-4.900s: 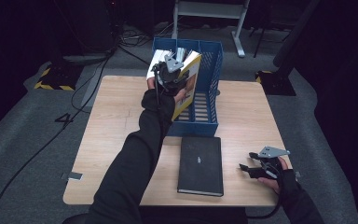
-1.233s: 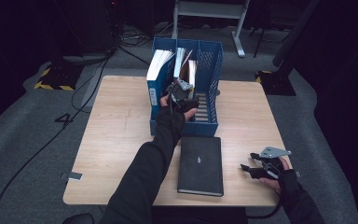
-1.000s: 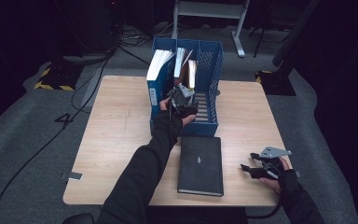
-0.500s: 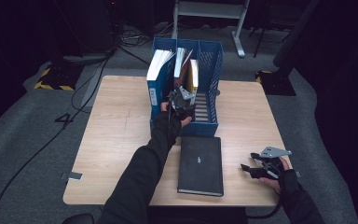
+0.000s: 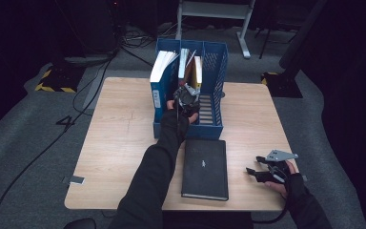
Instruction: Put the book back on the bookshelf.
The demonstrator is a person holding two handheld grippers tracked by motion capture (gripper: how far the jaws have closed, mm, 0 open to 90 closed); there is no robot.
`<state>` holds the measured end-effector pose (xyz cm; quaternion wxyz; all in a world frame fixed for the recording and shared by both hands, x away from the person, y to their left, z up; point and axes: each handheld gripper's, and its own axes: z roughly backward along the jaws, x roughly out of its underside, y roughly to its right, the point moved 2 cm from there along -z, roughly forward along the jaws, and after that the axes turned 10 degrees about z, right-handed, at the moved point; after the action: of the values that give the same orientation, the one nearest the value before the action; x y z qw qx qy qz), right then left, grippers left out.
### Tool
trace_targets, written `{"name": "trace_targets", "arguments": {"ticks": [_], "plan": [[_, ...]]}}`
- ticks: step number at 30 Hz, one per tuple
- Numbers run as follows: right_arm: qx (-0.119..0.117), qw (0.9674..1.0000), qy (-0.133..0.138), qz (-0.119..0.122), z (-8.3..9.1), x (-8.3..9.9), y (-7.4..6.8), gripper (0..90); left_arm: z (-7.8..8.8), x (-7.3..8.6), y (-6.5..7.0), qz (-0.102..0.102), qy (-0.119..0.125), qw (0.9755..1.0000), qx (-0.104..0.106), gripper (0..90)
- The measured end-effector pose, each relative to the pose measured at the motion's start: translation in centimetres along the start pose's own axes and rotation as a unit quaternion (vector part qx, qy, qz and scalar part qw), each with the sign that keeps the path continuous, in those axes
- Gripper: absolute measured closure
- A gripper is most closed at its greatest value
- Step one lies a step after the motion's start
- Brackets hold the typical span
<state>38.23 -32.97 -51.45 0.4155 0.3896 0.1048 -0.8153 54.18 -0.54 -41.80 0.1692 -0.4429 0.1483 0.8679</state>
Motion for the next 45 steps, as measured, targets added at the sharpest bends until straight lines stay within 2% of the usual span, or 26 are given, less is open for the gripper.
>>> {"name": "trace_targets", "arguments": {"ticks": [4,7,13,20,26,34,40,42,45], "plan": [[0.001,1.0000,0.000,0.001,0.0,0.0,0.0,29.9,0.0,0.1,0.1,0.006,0.004,1.0000,-0.003,66.2],[0.001,1.0000,0.000,0.001,0.0,0.0,0.0,29.9,0.2,0.1,0.1,-0.005,0.000,1.0000,-0.009,65.5],[0.001,1.0000,-0.001,0.002,0.0,0.0,0.0,30.0,1.3,0.3,0.0,-0.031,-0.006,0.9995,-0.002,64.1],[0.003,1.0000,-0.002,0.002,0.0,-0.1,-0.1,30.3,2.9,0.6,0.2,-0.055,-0.003,0.9983,0.019,61.6],[0.002,1.0000,-0.002,0.003,0.0,-0.1,-0.1,30.4,4.1,1.3,0.2,-0.080,-0.009,0.9963,0.030,60.1],[0.002,1.0000,-0.003,0.004,0.0,-0.1,-0.2,30.4,5.8,2.1,-0.3,-0.094,-0.007,0.9949,0.036,53.7],[0.001,1.0000,-0.003,0.006,0.0,-0.1,-0.2,30.5,7.4,3.3,-0.7,-0.124,-0.011,0.9912,0.044,51.5],[0.000,1.0000,-0.003,0.005,0.0,-0.1,-0.2,30.5,7.8,3.9,-0.9,-0.125,-0.010,0.9908,0.050,51.1],[0.001,1.0000,-0.003,0.005,0.0,-0.2,-0.2,30.5,8.2,4.9,-1.1,-0.145,-0.016,0.9883,0.043,50.1]]}}
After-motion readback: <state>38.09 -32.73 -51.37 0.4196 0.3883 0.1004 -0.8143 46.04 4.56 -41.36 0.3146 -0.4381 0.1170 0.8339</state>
